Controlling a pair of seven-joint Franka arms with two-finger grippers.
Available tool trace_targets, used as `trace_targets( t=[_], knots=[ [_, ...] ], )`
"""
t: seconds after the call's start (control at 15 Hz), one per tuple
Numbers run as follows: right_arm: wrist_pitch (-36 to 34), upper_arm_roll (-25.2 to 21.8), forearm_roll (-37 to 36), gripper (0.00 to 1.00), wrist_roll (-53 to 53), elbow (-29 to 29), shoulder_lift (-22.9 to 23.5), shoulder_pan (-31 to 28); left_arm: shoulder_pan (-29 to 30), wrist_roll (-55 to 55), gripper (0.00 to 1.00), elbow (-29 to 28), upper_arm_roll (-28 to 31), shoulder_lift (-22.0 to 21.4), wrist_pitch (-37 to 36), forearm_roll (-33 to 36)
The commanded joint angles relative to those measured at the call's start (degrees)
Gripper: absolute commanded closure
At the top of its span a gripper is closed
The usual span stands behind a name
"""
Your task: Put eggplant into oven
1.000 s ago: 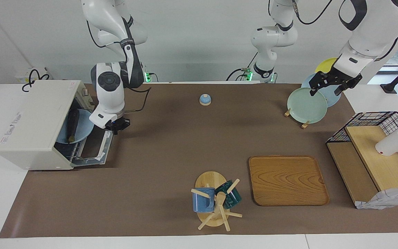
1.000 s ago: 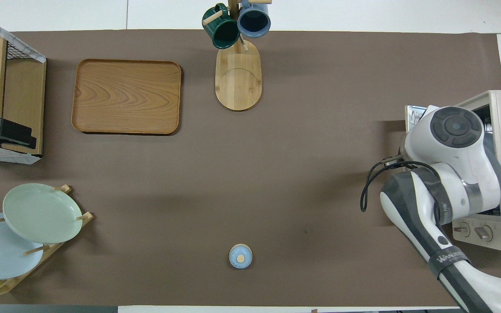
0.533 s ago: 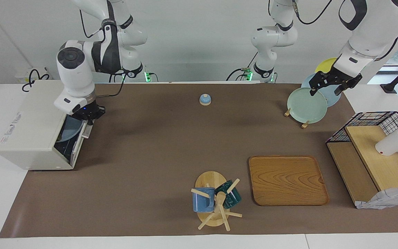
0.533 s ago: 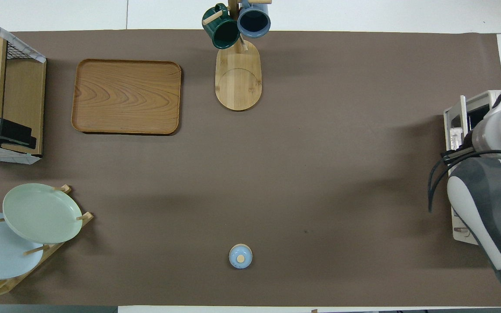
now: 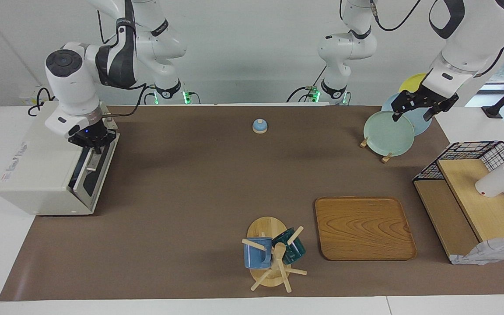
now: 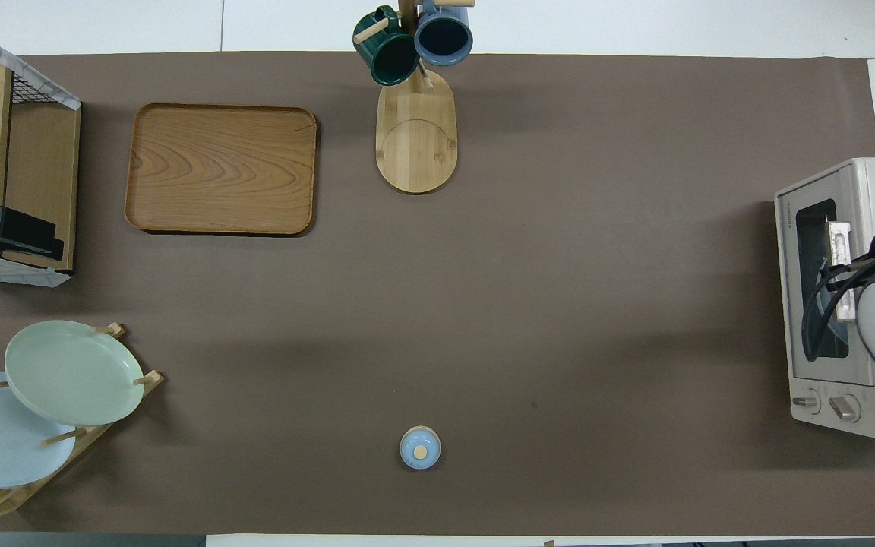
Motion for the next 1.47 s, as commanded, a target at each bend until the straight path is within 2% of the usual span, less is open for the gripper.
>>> trace_targets(
  t=[0.0, 0.07, 0.13, 0.2, 0.47, 0.73, 0.93, 1.4],
  knots=[
    [-8.91, 0.49, 2.50, 0.90, -0.78, 9.80, 1.62, 0.03, 0.80, -0.03, 0.00, -1.20, -0.47, -1.31, -0.57, -0.48],
    [-10.15, 0.67, 3.28, 0.85, -0.78, 10.95, 1.71, 0.12, 0.80, -0.03, 0.00, -1.20, -0.47, -1.40, -0.57, -0.48],
    [-11.47, 0.75, 4.16, 0.59, -0.78, 12.27, 1.71, 0.20, 0.80, -0.03, 0.00, -1.20, -0.47, -1.40, -0.57, -0.48],
    [-12.18, 0.76, 4.69, 0.01, -0.78, 13.58, 1.80, 0.55, 0.80, -0.03, 0.00, -1.20, -0.47, -1.40, -0.57, -0.48],
    [-15.25, 0.84, 6.98, 0.00, 4.74, 16.93, 3.20, 1.96, 0.80, -0.03, 0.00, -1.20, -0.47, -1.40, -0.57, -0.48],
    [-16.32, 0.32, 7.16, 0.00, 5.46, 16.85, 2.86, 3.36, 0.80, -0.03, 0.00, -1.20, -0.47, -1.40, -0.57, -0.48],
    [-16.40, 0.58, 7.33, 0.00, 9.40, 18.51, 4.87, 3.28, 0.80, -0.03, 0.00, -1.20, -0.47, -1.40, -0.57, -0.48],
    [-17.20, 0.67, 7.33, 0.00, 9.85, 20.01, 4.61, 2.75, 0.80, -0.03, 0.00, -1.20, -0.47, -1.40, -0.57, -0.48]
  ],
)
